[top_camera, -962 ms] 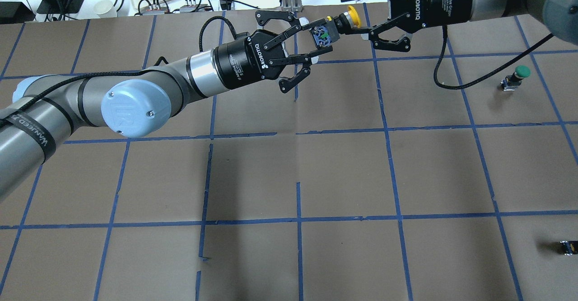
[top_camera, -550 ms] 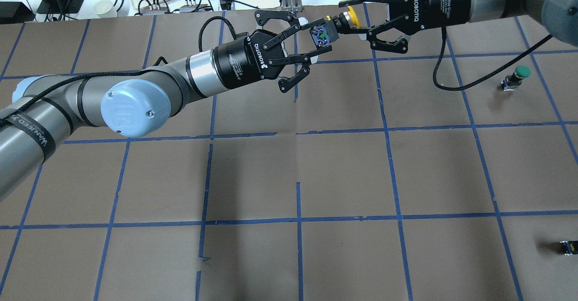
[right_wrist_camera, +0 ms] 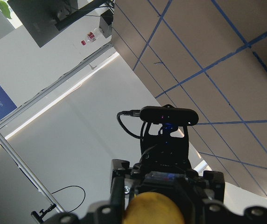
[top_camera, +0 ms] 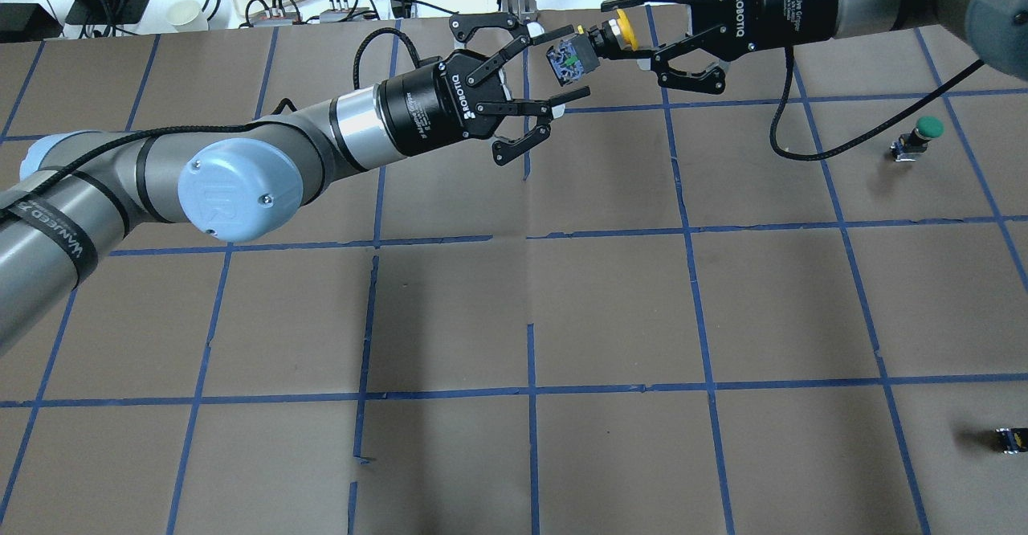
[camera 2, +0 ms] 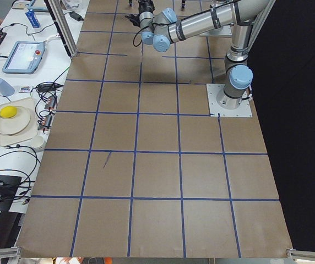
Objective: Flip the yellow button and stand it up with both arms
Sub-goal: 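Open the left gripper and pull it back while the right gripper holds the button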
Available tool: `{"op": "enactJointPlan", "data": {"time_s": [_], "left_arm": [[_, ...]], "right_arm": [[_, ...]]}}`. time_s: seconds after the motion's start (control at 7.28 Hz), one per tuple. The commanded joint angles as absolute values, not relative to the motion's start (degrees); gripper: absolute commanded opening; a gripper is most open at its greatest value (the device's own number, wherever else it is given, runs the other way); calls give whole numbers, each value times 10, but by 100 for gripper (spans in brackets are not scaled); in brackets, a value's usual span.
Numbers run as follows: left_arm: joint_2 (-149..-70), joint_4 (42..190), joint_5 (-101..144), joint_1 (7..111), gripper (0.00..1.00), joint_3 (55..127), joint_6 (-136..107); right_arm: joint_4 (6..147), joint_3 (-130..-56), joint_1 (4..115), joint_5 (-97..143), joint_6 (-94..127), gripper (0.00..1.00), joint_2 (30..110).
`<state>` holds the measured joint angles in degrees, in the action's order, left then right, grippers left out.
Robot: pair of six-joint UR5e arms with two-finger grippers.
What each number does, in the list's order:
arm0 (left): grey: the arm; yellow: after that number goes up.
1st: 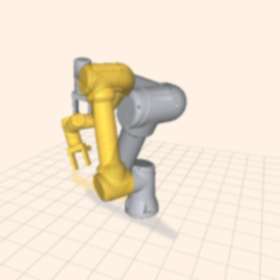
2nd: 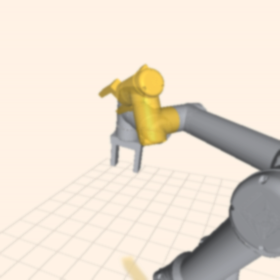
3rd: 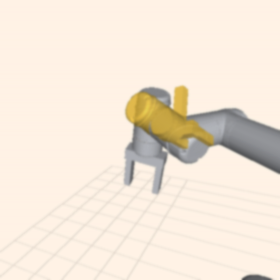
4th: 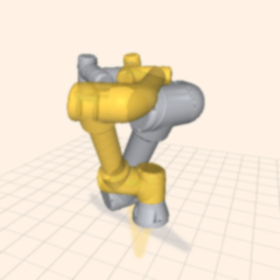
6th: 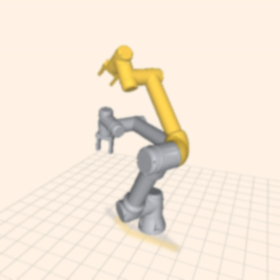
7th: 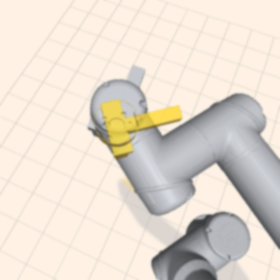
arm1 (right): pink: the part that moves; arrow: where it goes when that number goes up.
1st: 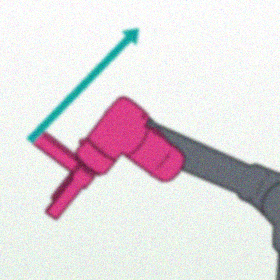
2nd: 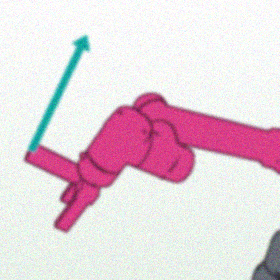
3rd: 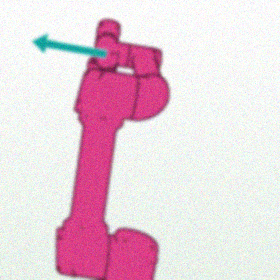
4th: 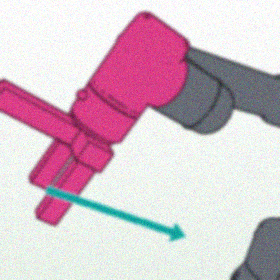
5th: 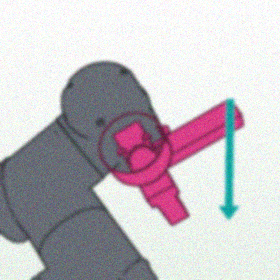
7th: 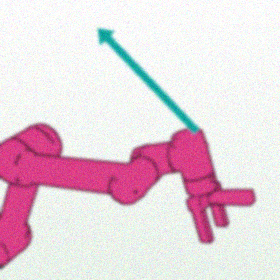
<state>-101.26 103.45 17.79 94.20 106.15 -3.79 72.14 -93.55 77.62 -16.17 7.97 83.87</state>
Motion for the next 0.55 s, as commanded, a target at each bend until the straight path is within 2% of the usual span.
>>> {"op": "enactJointPlan", "data": {"time_s": [0.0,0.27,0.41], "left_arm": [[-1009,1034,176,940,99,1058,-54],[-993,1033,165,925,99,1057,-72],[-981,1005,109,899,99,1056,-91]], "right_arm": [[720,-932,775,-170,80,37,837],[723,-926,763,-209,84,37,836],[723,-901,756,-251,88,37,836]]}}
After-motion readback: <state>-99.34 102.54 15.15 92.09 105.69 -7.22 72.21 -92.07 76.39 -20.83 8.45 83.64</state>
